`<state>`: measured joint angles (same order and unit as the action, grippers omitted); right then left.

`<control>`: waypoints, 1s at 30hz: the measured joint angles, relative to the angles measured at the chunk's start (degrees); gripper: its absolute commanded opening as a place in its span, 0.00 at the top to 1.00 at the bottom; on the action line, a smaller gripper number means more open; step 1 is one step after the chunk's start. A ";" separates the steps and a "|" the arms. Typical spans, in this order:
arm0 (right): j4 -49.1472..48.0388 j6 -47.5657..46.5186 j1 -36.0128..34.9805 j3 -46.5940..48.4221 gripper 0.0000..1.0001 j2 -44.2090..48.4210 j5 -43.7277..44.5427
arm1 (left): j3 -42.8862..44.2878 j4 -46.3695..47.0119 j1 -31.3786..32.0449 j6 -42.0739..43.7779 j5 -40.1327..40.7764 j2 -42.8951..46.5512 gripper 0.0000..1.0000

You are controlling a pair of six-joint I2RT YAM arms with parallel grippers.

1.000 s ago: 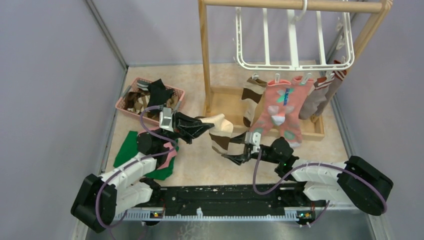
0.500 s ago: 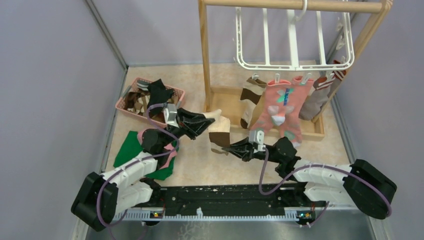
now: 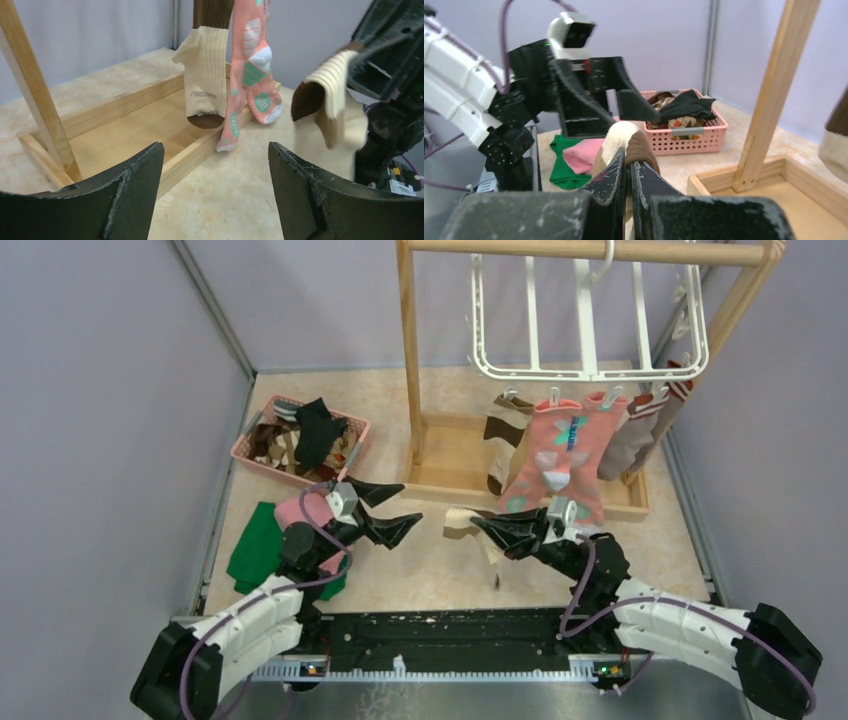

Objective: Clip the socks to the hanger
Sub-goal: Pick up the sock from the bin.

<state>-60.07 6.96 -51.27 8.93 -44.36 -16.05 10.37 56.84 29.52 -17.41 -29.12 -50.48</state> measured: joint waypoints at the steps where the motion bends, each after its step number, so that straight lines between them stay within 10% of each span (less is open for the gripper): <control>1: 0.04 0.70 0.00 -0.70 1.00 0.92 1.64 | -1.44 0.07 0.00 0.96 -0.09 2.16 0.17; 11: -0.37 9.31 0.04 -2.19 1.00 1.81 12.50 | -9.60 8.85 2.29 20.02 -11.63 7.48 0.13; 30: -0.28 21.24 0.04 -2.10 1.00 -4.26 18.21 | -1.75 9.73 17.59 64.74 -0.92 -11.37 0.27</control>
<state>-60.36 28.21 -51.22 6.83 -48.62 2.15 8.62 66.57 47.11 47.33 -30.04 -61.84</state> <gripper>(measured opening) 0.010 0.764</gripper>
